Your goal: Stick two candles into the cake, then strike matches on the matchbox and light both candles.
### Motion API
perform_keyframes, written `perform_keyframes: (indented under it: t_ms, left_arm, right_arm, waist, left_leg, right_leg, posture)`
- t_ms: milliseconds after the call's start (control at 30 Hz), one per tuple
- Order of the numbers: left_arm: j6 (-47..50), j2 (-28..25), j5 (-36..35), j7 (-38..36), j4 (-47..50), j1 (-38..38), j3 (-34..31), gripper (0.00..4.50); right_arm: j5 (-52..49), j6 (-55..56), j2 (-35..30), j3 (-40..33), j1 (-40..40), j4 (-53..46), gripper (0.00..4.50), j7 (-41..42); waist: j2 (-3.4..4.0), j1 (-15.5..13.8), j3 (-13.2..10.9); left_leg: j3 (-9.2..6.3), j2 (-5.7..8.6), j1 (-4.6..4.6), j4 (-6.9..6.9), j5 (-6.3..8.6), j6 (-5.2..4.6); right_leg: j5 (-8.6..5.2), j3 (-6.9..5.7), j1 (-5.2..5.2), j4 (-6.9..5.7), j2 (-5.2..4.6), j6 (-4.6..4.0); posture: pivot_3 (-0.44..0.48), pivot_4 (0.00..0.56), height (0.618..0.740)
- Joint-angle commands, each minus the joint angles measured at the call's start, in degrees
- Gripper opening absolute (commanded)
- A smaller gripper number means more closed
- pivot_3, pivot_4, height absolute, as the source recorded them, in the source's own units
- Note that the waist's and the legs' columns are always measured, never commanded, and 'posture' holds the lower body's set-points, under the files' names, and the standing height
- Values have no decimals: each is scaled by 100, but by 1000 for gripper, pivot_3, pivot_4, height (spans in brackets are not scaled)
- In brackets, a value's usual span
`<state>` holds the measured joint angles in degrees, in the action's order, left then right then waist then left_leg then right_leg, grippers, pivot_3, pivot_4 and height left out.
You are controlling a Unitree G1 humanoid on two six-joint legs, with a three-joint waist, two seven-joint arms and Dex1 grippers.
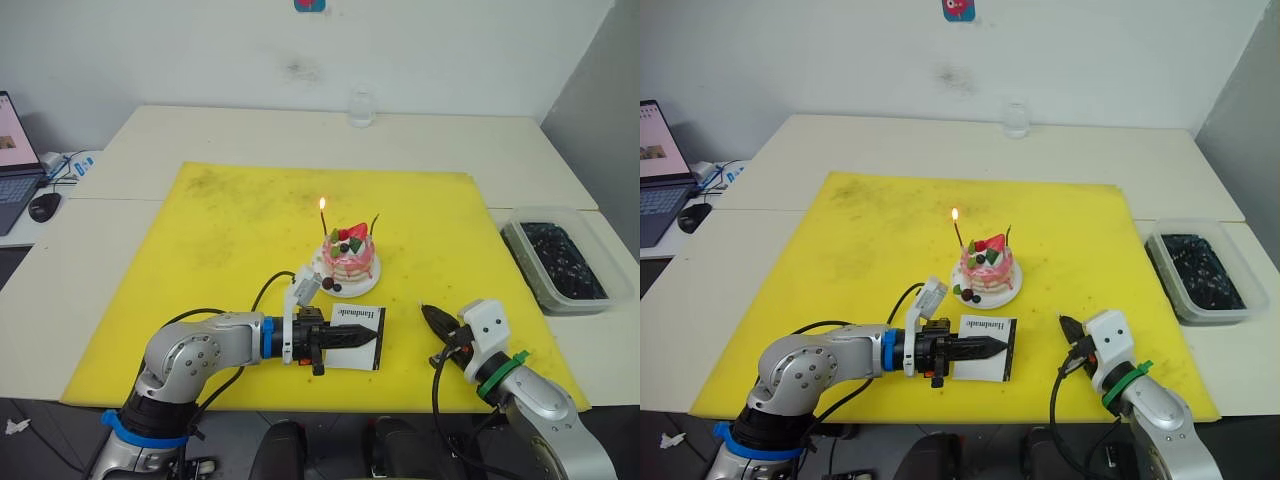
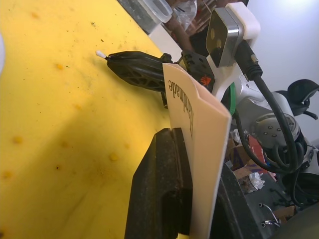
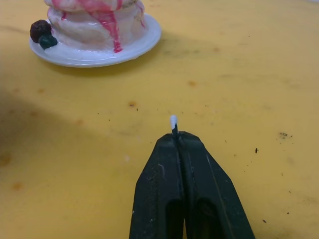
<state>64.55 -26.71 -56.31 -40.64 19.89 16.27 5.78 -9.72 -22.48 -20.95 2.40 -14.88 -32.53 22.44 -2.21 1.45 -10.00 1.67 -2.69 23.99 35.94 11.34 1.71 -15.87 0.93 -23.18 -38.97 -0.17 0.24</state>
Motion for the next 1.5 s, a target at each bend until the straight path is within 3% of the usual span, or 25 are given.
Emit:
perform_keyframes:
  t_ms: [33,167,367,600,867,1500]
  left_arm:
    - [-7,35,-70,-12,125,72,-30,0]
    - [0,26,-76,-29,77,141,-58,0]
    - [-15,-49,-67,-207,-54,311,-61,0]
    - [-78,-136,19,-465,-238,504,-19,0]
    - [-138,-150,106,-529,-221,510,-4,0]
    - [-136,-135,178,-612,-203,451,-7,0]
  right_arm:
    - [48,184,-95,-19,48,-202,19,62]
    - [-147,14,-474,-205,52,-951,19,338]
    - [-695,-564,-1733,-739,162,-2221,19,1174]
    - [-830,-1159,-2636,-549,841,-2496,19,1539]
    - [-578,-1424,-2842,238,1497,-2489,19,1513]
    - [-262,-1425,-2710,671,1710,-2194,19,1421]
  waist:
    - [0,0,0]
    - [1,-1,0]
    - [-2,-3,1]
    - [-3,-2,0]
    - [-5,-3,-1]
    - [-5,-4,-1]
  left_leg:
    - [0,0,0,0,0,0]
    - [1,2,0,0,0,0]
    - [-3,2,-1,2,0,0]
    - [-4,5,-2,4,0,0]
    - [-3,5,4,3,0,0]
    - [-3,4,3,5,0,0]
  right_leg:
    - [0,0,0,0,0,0]
    - [0,1,0,0,0,0]
    - [1,-3,3,0,5,1]
    - [2,-4,4,-1,6,2]
    - [1,-4,1,2,7,2]
    - [2,-3,1,1,6,4]
  posture:
    - [0,150,740]
    - [0,150,740]
    - [0,150,740]
    - [0,150,740]
    - [0,150,740]
    - [0,150,740]
